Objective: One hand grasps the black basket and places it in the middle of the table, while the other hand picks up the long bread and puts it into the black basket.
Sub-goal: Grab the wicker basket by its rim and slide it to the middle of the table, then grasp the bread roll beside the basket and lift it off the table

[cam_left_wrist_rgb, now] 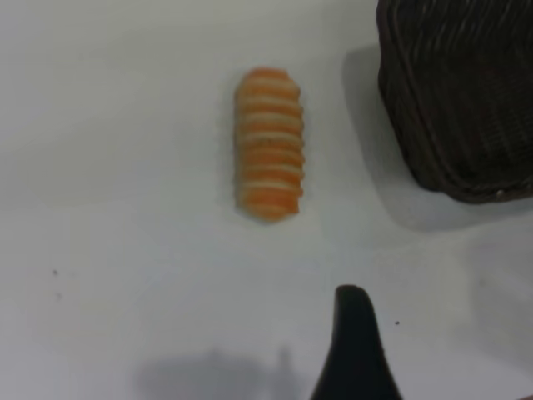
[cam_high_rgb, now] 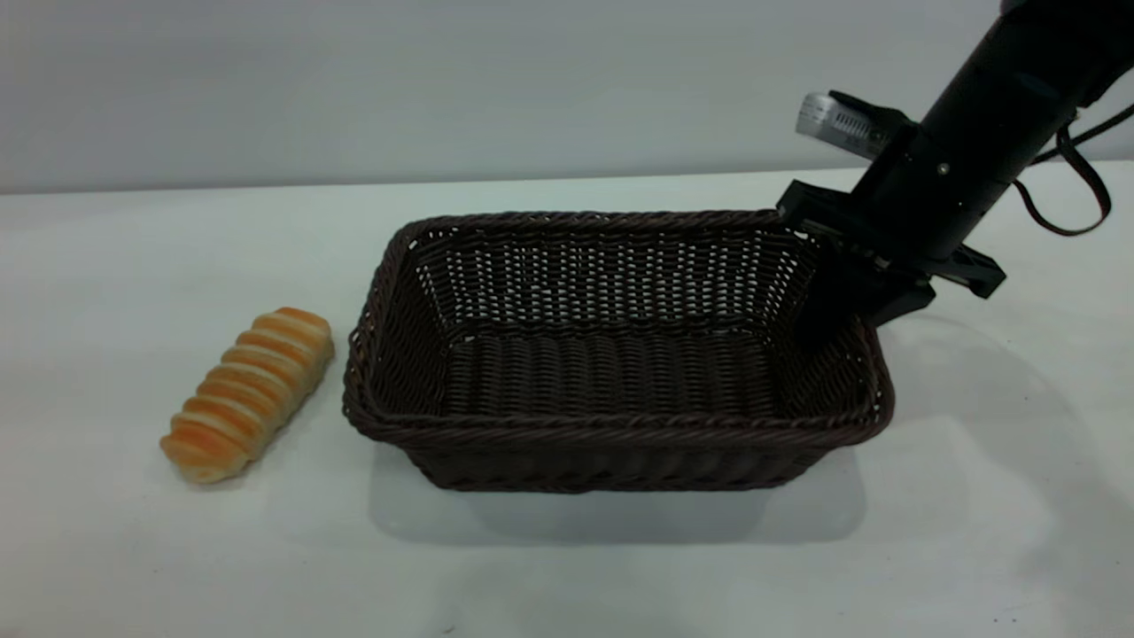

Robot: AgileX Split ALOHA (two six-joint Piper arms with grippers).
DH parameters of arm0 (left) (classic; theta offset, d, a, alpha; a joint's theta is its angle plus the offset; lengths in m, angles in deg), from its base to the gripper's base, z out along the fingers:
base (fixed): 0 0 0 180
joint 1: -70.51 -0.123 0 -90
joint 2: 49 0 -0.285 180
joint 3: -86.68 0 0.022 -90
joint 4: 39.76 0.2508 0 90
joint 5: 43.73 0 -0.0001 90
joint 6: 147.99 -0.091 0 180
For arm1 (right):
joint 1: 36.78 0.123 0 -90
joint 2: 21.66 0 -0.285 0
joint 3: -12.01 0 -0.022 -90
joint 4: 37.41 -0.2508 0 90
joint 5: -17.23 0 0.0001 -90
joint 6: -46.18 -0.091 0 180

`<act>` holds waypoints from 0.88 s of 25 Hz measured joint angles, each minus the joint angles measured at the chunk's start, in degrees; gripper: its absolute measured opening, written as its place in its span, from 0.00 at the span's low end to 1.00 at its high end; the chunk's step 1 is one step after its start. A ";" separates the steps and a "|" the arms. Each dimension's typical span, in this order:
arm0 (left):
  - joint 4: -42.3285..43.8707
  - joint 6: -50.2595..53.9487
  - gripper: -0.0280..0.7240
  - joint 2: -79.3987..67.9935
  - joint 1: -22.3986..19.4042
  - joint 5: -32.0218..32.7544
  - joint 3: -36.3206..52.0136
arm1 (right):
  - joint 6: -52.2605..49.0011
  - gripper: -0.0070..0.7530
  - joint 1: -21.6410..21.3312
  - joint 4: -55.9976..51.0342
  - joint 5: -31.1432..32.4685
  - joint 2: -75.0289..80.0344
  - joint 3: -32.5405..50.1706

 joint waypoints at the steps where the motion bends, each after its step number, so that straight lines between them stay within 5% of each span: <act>1: -0.25 0.07 0.79 -1.47 0.00 -0.83 0.00 | 0.15 0.14 0.00 0.43 -0.17 0.00 -0.06; 4: -0.77 -0.41 0.79 -7.57 0.00 -5.12 0.00 | 0.88 0.22 0.00 1.48 -0.80 -0.05 -0.07; 12: -3.35 -1.34 0.79 -30.99 0.00 -20.65 -0.06 | 0.99 0.69 -1.66 4.42 1.96 -4.25 -0.07; 22: -5.66 -1.56 0.79 -61.91 0.65 -24.95 -13.92 | -0.31 0.73 -3.15 12.70 17.20 -27.57 0.40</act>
